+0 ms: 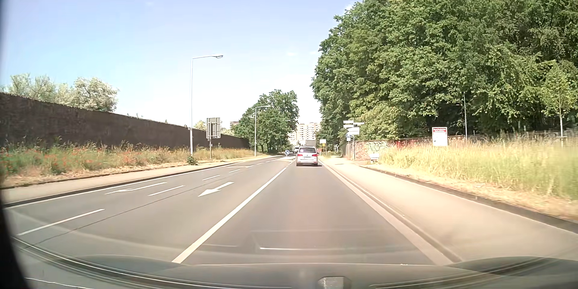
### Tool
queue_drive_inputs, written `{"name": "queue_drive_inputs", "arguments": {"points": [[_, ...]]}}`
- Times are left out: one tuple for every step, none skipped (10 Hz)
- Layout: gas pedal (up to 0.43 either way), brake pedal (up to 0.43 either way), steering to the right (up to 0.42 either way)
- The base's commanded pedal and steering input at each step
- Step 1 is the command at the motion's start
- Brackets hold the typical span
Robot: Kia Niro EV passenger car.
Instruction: Follow the waypoints while adhering to traffic rules and regulations
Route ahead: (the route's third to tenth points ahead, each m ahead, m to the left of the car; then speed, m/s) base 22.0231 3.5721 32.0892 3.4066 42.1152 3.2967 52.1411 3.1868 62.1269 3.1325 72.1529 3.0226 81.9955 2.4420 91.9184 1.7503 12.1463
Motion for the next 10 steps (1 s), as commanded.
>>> {"name": "queue_drive_inputs", "arguments": {"points": [[0.079,0.03,0.0],[0.079,0.03,0.0],[0.079,0.03,0.0],[0.079,0.03,0.0],[0.079,0.03,0.0],[0.079,0.03,0.0],[0.079,0.03,0.0],[0.079,0.03,0.0],[0.079,0.03,0.0],[0.079,0.03,-0.001]]}}
